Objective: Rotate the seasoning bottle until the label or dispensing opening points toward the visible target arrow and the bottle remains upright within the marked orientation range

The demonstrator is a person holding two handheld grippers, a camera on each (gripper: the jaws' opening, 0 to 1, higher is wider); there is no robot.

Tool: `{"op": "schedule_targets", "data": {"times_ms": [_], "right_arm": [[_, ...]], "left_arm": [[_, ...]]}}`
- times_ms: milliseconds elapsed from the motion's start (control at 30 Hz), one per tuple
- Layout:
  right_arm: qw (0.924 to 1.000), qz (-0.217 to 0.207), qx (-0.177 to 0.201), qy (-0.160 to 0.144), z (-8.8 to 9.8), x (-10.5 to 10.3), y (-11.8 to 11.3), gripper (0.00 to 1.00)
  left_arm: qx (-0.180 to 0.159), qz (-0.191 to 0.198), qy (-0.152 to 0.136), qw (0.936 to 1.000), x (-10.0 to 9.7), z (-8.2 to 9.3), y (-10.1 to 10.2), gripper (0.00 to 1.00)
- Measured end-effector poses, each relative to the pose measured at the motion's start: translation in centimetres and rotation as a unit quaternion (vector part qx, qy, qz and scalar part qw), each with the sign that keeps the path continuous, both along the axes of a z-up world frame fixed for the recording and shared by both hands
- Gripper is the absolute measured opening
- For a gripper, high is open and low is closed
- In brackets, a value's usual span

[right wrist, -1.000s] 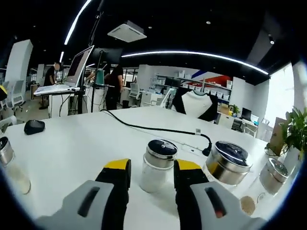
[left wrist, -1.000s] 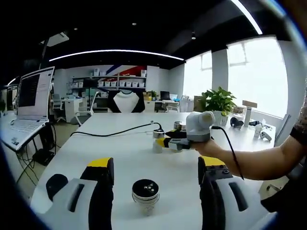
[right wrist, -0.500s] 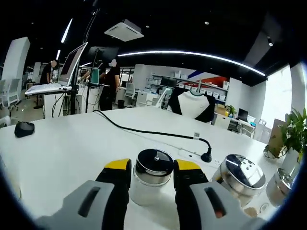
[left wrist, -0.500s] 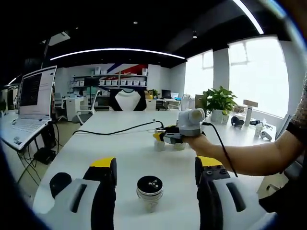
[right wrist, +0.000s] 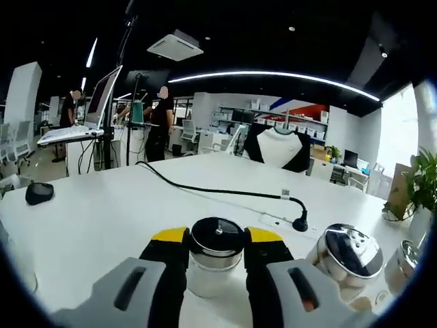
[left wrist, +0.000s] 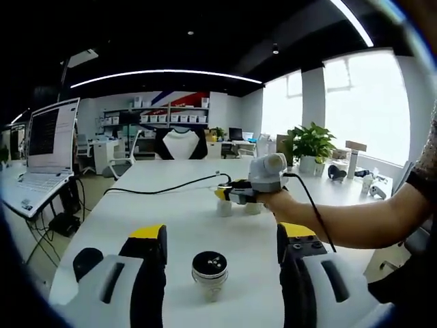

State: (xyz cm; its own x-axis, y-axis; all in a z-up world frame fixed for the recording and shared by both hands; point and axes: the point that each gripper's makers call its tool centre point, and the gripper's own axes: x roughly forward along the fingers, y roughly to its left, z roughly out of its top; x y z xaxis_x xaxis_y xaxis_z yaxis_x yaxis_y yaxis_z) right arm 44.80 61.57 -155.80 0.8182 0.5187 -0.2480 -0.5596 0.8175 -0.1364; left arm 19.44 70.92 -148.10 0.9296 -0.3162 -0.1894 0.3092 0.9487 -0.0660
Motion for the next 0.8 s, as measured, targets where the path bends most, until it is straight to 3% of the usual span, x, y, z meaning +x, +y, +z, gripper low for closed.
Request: {"op": "schedule_targets", "data": {"times_ms": [67, 300, 800], "right_arm": [[0.9998, 0.011, 0.015, 0.005, 0.1, -0.3, 0.0, 0.28], [0.9989, 0.045, 0.013, 0.002, 0.6, -2.3, 0.0, 0.28], [0.9968, 0.075, 0.026, 0.001, 2.0, -7.8, -2.0, 0.28]], "left_arm": [[-0.002, -0.002, -0.002, 1.0000, -0.1, 0.1, -0.2, 0.69], [-0.005, -0.016, -0.005, 0.9999, -0.2, 0.1, -1.5, 0.69], [-0.007, -0.058, -0.008, 0.9983, -0.6, 0.3, -5.3, 0.67]]}}
